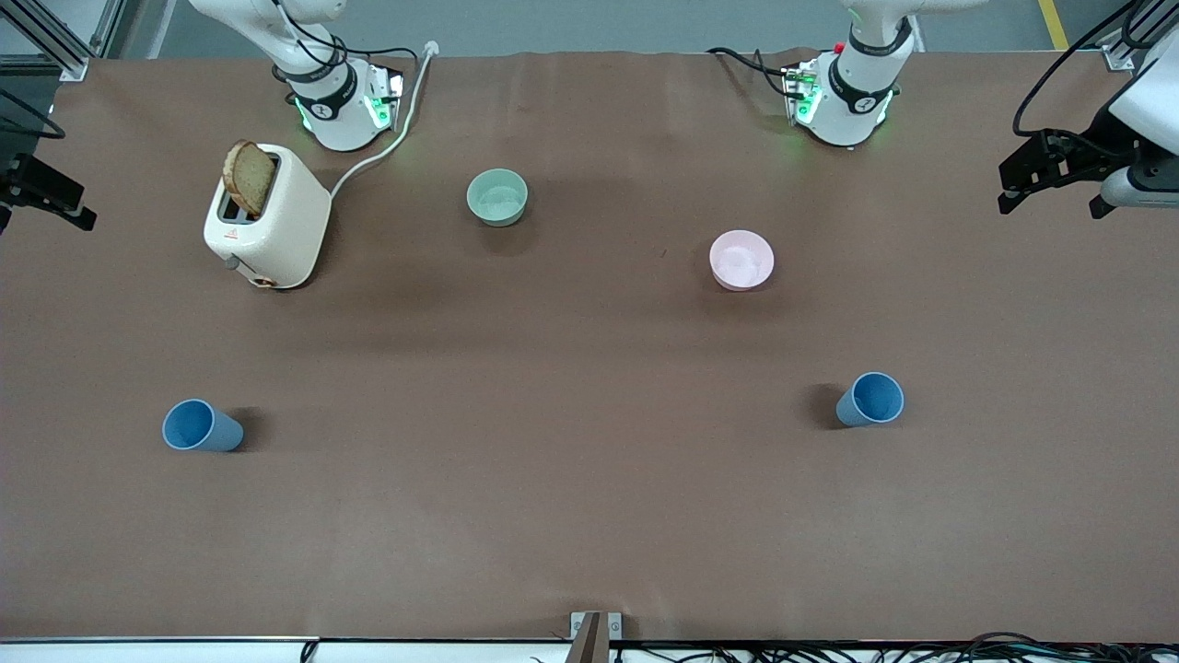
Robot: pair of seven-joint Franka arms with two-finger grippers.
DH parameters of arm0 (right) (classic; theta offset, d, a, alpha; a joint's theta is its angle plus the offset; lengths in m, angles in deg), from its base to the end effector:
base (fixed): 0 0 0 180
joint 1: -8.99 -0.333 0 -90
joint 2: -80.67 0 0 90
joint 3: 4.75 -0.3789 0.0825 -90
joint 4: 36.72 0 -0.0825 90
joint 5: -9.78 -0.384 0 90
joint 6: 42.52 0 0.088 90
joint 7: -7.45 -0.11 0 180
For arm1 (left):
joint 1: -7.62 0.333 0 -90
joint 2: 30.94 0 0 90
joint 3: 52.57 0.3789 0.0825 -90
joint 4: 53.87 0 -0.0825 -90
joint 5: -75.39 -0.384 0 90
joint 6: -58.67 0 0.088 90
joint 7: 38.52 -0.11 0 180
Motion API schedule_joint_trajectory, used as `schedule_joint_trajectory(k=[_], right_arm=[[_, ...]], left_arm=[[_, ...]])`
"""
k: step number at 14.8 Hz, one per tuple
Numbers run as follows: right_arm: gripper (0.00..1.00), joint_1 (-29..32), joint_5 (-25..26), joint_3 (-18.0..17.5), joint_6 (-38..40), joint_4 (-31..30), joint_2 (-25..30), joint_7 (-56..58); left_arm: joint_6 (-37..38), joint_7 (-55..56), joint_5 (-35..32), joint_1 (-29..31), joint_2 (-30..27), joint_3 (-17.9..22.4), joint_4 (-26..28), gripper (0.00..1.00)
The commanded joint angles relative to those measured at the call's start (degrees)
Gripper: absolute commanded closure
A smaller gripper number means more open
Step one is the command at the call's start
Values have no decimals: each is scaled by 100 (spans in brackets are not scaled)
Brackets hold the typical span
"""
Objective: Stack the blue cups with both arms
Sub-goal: 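Grasp a blue cup with the left gripper while the right gripper grasps another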
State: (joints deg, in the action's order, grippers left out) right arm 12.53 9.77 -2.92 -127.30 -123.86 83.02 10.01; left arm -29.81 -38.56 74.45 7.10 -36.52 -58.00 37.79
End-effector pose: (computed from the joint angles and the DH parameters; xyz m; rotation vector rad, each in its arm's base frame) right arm 0.5274 -0.0501 0.7220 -3.1392 0.0769 0.0001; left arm 0.5125 -0.0549 0.7203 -3.1133 0.1613 -0.0666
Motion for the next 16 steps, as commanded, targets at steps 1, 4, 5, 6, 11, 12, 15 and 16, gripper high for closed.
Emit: schedule_joint_trajectory(k=[1,4,5,6,11,12,15,16], right_arm=[[0,68,-7,-43,6,4,-7,-36],[0,68,-7,-43,15,-5,-7,-27],[0,77,-7,-34,6,-5,-7,-27],[0,120,-7,-34,-12,-22,-15,-18],[0,410,-7,-34,-1301,-759,-471,-18],[0,533,-7,-34,-1582,-796,-734,25],[0,946,-261,-34,-2408,-787,-1577,622],[0,1086,-375,-43,-2646,-761,-1850,754]], left_arm=[[146,-101,42,-18,145,24,-183,0],[138,-101,-28,-1,635,33,-480,0],[86,-101,-37,17,872,33,-500,0],[-63,-84,-29,26,1127,33,-482,0],[-2319,-84,-29,61,1884,42,597,0],[-2610,-49,-29,61,2068,42,694,0],[-3393,-22,-38,131,2701,59,836,0],[-3587,-22,-38,183,2868,59,888,0]])
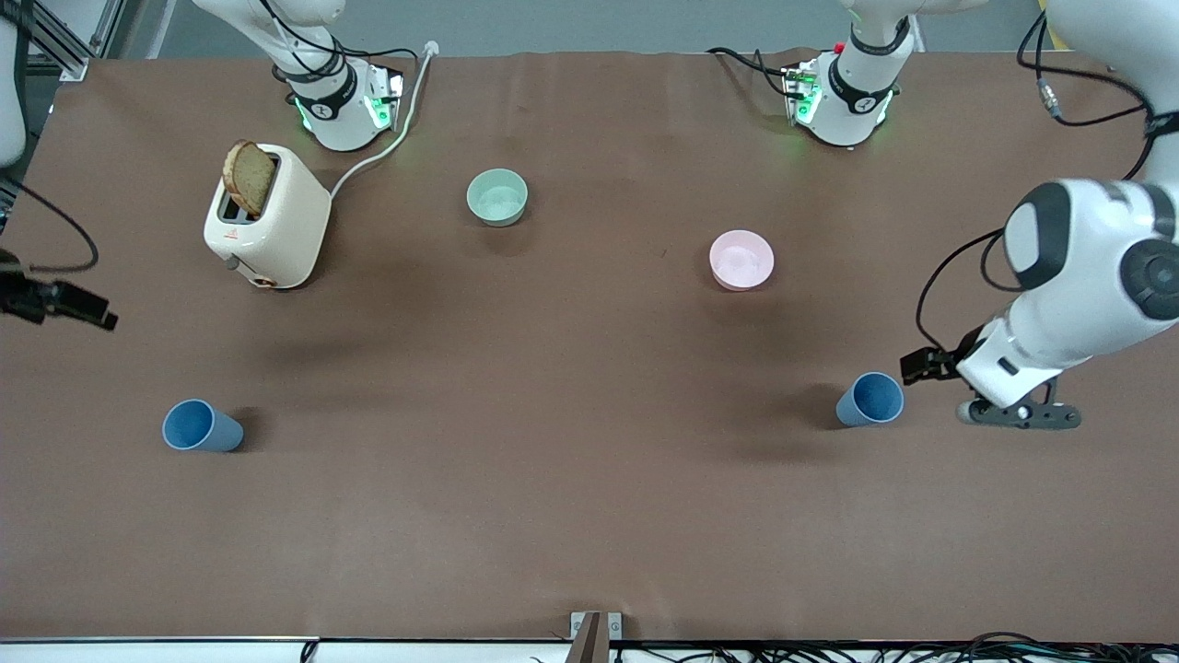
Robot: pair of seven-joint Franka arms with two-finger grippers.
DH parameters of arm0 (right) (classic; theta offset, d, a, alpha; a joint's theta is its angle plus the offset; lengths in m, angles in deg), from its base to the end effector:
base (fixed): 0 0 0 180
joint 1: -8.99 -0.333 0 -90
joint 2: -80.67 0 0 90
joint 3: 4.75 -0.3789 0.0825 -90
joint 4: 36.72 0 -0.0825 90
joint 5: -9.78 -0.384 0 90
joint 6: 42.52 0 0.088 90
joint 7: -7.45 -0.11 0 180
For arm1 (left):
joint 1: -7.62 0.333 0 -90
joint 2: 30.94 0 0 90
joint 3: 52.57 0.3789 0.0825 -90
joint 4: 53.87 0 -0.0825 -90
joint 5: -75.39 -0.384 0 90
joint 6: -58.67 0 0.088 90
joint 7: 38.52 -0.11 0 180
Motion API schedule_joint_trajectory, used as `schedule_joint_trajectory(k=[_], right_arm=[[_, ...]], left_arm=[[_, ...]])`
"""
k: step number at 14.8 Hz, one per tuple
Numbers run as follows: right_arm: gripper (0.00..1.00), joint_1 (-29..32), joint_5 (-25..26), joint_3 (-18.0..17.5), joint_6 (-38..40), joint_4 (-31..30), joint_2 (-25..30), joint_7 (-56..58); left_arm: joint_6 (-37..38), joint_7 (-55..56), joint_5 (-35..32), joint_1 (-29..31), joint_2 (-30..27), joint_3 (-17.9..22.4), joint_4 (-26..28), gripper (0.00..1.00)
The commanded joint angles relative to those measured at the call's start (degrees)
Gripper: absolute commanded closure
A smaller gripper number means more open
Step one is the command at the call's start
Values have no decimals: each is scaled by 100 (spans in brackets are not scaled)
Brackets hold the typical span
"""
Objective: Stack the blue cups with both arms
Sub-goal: 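Grasp a blue cup with the left gripper while the right gripper grasps another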
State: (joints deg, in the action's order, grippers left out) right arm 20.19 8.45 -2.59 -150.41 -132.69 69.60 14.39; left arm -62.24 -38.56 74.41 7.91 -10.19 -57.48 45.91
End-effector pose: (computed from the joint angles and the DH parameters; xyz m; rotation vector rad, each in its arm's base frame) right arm 0.6183 -0.1430 0.5468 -3.1240 0.1849 -0.0272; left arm 0.6711 -0.0468 0.4254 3.1229 -0.1319 0.0116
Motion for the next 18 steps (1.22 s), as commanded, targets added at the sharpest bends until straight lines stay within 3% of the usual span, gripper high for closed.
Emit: schedule_joint_trajectory(k=[1,4,6,12,15,17,18], right_arm=[[0,400,-331,-75,-685,140,-788,526],[0,471,-683,-75,-1653,140,-1501,897],[0,436,-684,-84,-2277,140,-1853,897],[15,436,-702,-119,-2403,88,-2294,1011],[46,436,-842,-119,-2385,88,-2346,1011],[80,427,-930,-119,-2394,96,-2382,1002],[89,435,-1000,-119,-2394,114,-2382,1002]], left_arm=[[-459,-31,-34,111,359,8,146,2],[-723,-49,-34,199,666,-10,226,20],[-750,-49,-34,173,816,-10,226,38],[-759,-66,-25,138,975,-28,208,97],[-741,73,27,6,905,-193,199,100],[-680,773,28,-29,782,-640,156,100],[-680,1351,10,-29,773,-947,120,100]])
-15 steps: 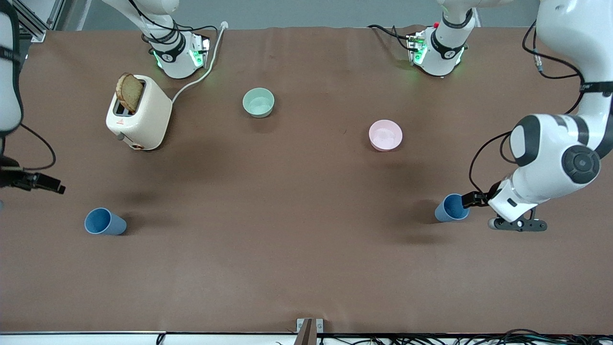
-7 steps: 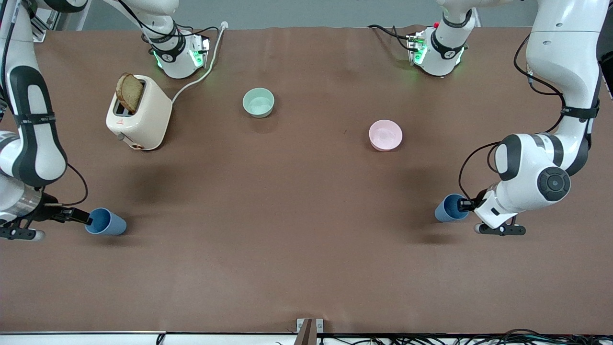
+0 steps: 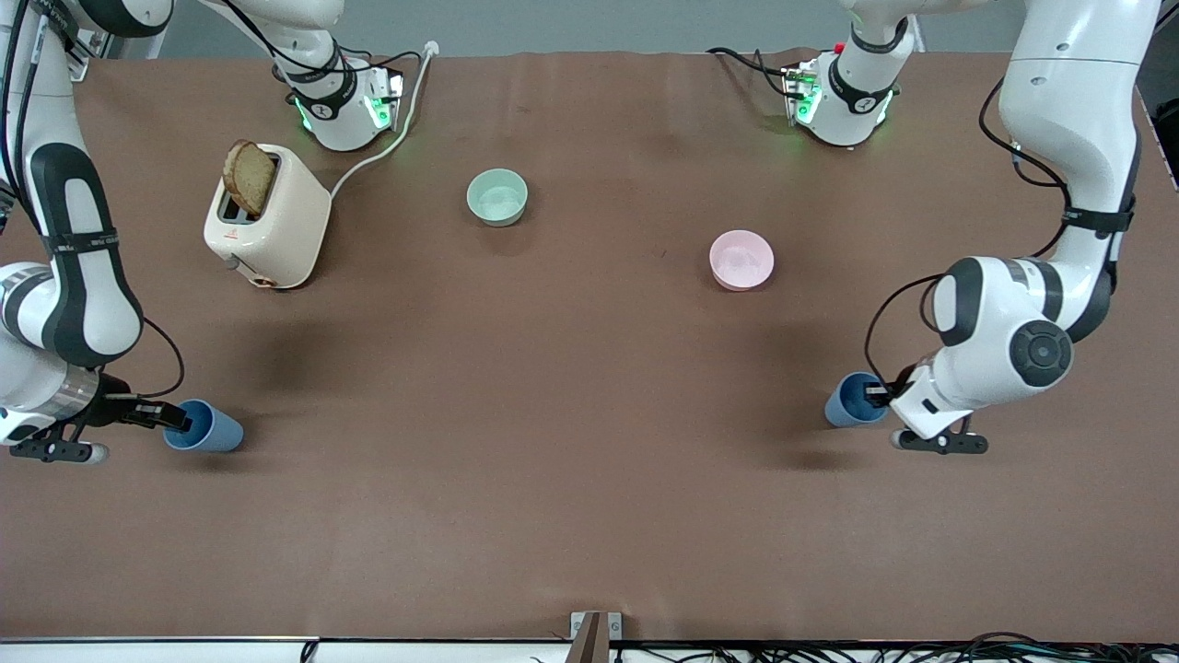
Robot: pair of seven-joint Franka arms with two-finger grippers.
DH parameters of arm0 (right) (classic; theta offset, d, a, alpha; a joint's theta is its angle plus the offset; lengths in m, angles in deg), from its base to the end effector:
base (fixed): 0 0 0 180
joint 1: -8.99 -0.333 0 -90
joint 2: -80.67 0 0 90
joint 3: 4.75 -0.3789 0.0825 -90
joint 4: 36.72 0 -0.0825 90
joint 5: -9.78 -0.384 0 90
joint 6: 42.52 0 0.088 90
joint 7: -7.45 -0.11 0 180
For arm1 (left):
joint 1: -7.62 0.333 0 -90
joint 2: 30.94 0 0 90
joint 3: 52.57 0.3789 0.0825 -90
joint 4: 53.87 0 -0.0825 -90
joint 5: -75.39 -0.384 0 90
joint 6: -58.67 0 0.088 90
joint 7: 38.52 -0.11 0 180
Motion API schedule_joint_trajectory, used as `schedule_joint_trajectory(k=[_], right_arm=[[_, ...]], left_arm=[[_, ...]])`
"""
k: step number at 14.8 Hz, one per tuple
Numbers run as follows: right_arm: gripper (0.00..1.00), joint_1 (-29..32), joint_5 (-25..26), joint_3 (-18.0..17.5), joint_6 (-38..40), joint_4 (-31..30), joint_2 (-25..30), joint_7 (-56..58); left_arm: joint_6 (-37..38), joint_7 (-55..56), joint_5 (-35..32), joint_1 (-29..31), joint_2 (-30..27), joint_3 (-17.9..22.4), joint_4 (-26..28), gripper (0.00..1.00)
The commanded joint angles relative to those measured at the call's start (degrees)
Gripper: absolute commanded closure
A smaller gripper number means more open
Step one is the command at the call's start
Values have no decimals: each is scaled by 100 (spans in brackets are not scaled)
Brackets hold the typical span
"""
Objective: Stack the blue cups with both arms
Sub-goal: 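Set the left cup down mid-table while the right gripper carries its cup over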
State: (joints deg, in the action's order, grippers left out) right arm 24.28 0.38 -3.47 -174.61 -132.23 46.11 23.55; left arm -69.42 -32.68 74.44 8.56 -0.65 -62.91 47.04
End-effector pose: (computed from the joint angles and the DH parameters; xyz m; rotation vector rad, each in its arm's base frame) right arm 0.6936 -0.1999 0.3076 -3.0387 0.1703 -0.0998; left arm 0.6808 -0.0967 0.3180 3.0678 -0.0776 -0.0855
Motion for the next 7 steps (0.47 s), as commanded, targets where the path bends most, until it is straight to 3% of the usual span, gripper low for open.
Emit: schedule_joint_trajectory(k=[1,5,7], right_arm=[[94,36,-229,-31,35,86,-24,87],[96,-25,-220,-22,61,112,107,95],[96,-26,-220,-22,279,112,466,95]], left_arm=[[38,1395,-28,-172,-173,-694,-71,100],[29,3444,-37,-1453,230,-829,-641,100],[12,4281,-159,-1946,625,-820,-1098,100]])
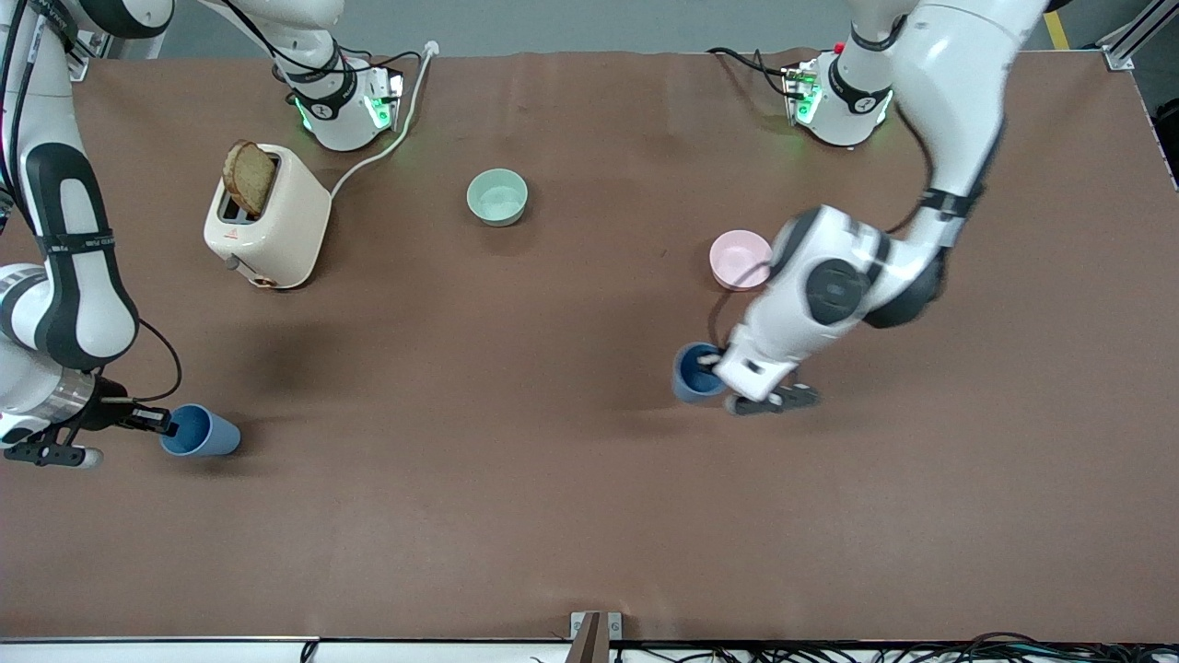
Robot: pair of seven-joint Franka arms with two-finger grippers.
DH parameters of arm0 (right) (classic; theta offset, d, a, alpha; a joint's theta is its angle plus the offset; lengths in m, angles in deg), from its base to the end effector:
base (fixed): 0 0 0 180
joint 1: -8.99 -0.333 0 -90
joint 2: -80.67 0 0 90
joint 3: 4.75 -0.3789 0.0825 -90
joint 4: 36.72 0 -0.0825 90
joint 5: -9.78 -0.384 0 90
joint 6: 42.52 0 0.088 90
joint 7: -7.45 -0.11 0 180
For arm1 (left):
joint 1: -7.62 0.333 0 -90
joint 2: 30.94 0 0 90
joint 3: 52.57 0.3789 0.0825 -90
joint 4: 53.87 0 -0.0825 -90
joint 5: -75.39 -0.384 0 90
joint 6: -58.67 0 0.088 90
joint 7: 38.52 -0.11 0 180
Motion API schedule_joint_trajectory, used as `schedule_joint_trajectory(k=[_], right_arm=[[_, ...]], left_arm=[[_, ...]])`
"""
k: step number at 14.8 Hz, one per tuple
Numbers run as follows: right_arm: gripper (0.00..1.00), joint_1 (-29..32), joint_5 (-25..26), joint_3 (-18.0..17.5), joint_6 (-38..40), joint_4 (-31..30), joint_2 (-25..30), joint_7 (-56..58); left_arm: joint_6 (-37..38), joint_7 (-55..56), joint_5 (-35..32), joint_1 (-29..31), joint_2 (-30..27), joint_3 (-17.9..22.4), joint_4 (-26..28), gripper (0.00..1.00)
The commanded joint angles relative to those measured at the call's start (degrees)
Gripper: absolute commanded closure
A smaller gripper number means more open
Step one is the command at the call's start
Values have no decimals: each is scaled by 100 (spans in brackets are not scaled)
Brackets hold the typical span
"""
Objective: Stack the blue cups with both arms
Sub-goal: 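Set the left cup down mid-table while the right gripper carries its cup over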
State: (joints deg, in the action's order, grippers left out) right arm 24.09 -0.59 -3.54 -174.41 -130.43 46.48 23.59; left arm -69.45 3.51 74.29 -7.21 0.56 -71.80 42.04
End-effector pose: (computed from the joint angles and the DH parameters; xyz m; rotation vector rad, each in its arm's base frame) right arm 0.7030 -0.1987 0.3260 -3.0301 0.1747 -0.1561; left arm 0.6104 -0.3675 0.3539 2.9790 0.2648 -0.0949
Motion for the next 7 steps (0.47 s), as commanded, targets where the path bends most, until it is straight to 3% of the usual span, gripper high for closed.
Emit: schedule_joint_trajectory(k=[1,5,6,7], right_arm=[[96,-25,-114,-15,477,-68,657,65],[96,-428,-62,-15,1295,-34,1624,-399],[96,-681,-53,-7,1480,62,1765,-784],[96,-858,-44,-15,1595,81,1880,-1179]], left_arm=[[-3,953,-163,-554,689,77,-791,100],[-47,1596,-382,-1074,1077,156,-1127,94],[-47,1623,-383,-1074,1086,156,-1136,82],[-47,1624,-391,-1066,1068,156,-1127,41]])
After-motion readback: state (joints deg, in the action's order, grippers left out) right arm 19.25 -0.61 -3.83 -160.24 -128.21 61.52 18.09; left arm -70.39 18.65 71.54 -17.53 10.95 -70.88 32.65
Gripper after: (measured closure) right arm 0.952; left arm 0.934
